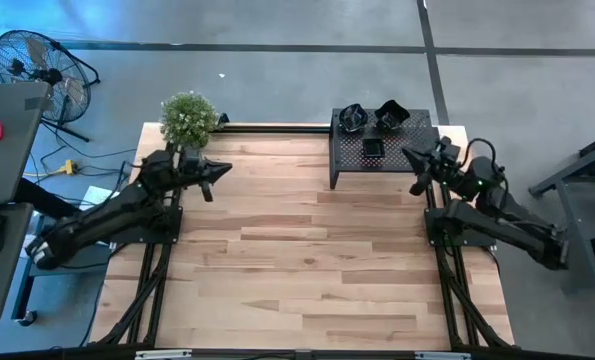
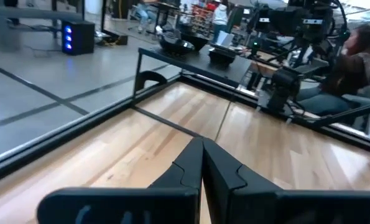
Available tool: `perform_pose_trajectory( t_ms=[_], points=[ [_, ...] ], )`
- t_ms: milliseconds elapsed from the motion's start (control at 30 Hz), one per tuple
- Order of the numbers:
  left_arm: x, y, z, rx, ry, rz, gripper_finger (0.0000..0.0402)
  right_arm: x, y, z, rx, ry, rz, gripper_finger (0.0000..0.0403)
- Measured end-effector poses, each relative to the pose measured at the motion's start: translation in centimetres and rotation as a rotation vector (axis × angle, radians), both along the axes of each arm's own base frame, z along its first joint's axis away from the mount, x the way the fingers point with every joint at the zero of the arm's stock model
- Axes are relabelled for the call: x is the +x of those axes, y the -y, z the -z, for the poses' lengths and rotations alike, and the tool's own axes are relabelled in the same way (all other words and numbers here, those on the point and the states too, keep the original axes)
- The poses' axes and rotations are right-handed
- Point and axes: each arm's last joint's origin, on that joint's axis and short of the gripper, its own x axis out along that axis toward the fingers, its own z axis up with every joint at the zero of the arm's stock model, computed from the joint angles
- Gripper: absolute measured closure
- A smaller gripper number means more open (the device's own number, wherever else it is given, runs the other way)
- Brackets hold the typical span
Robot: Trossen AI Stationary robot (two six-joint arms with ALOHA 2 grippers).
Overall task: Pick & Place Mini shaped plates
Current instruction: Return to Home Position
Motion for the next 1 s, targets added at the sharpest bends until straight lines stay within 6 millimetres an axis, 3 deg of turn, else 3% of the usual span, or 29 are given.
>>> perform_pose_trajectory(
  t_ms=[233,533,733,1000],
  points=[
    [-1.5,0.7,-0.2,0.045,-0.006,-0.039,0.0401,-1.5,-0.5,2.1,-0.038,0.093,0.085,0.0402],
    [-2.2,1.2,0.0,0.064,0.003,-0.061,0.0401,0.5,0.6,8.0,0.042,0.155,0.071,0.0402],
    [-2.2,1.2,2.9,0.004,0.102,-0.068,0.0401,0.5,0.6,8.3,0.056,0.136,0.097,0.0403],
    [-2.4,1.1,3.3,0.008,0.049,-0.168,0.0401,0.3,0.9,8.6,0.058,0.099,0.211,0.0403]
  ],
)
